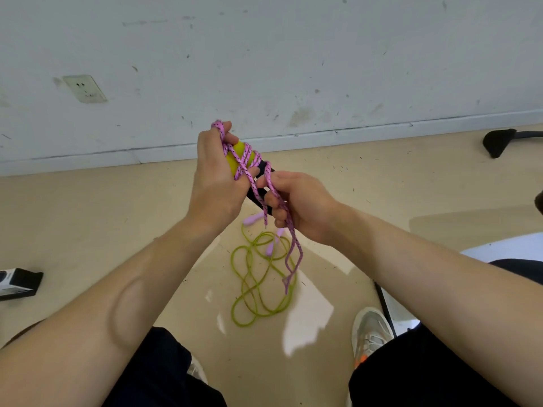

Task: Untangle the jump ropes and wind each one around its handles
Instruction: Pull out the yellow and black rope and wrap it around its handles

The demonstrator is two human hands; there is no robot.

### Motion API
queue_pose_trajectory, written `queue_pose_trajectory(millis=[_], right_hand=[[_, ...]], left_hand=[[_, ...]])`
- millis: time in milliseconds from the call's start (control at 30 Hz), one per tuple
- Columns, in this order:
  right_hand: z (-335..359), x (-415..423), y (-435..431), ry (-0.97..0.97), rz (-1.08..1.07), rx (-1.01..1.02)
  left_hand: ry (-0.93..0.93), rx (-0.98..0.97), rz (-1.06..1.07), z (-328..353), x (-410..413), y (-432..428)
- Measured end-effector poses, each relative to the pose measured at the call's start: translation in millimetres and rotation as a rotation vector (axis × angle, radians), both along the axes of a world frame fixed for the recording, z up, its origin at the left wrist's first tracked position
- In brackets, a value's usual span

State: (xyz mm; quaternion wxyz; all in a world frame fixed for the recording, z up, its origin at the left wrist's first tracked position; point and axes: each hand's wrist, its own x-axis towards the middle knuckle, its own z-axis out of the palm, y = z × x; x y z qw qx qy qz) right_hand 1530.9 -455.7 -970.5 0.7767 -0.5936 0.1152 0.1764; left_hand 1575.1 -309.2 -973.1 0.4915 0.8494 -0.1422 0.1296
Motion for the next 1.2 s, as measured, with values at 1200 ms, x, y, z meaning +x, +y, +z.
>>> queue_pose_trajectory(millis=[1200], right_hand=[[-18, 9, -34, -0.211, 0.303, -0.509]], left_hand=[[0.785, -0.634, -0.169, 18, 7, 3]])
